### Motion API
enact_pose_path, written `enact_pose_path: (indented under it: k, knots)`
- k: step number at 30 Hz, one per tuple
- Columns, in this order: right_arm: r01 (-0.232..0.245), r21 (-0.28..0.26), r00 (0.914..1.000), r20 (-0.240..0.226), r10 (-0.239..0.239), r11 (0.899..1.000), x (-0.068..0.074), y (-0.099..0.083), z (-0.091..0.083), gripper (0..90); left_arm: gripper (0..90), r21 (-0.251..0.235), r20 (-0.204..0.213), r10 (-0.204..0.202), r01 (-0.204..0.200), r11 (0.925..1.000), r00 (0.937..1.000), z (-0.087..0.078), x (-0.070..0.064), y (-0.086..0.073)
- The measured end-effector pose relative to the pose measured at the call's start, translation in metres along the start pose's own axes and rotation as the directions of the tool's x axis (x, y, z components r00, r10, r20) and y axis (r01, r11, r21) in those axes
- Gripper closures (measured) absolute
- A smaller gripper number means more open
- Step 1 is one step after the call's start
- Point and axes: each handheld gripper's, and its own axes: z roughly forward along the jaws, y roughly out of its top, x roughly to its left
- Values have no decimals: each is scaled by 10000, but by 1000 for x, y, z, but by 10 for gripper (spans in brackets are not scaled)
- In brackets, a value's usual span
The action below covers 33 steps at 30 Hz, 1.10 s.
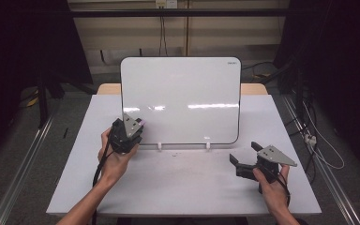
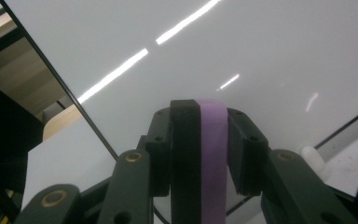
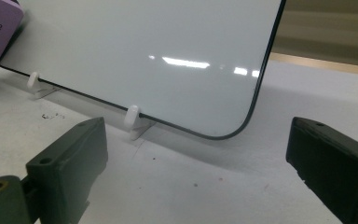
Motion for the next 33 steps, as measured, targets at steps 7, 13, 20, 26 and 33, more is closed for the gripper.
enact_pose_path:
  k: [7,13,20,26,33]
  knots:
    - [-43,33,10000,-69,43,10000,1,0,0,52,648,75,-178,226,-225,9997,9996,9,-5,3]
    - [-43,23,10000,-74,43,10000,1,0,1,52,642,50,-59,204,-203,9998,9998,8,-2,3]
    - [-38,9,10000,-75,39,10000,0,0,1,53,615,-210,114,-51,53,9998,9999,10,-1,3]
    - [-39,-27,10000,-61,39,10000,0,0,0,53,432,-518,674,-905,940,9942,9936,6,7,-1]
    - [-58,-10,10000,-33,58,10000,-1,0,1,53,112,-1079,1784,-1844,2055,9727,9665,-2,13,-6]
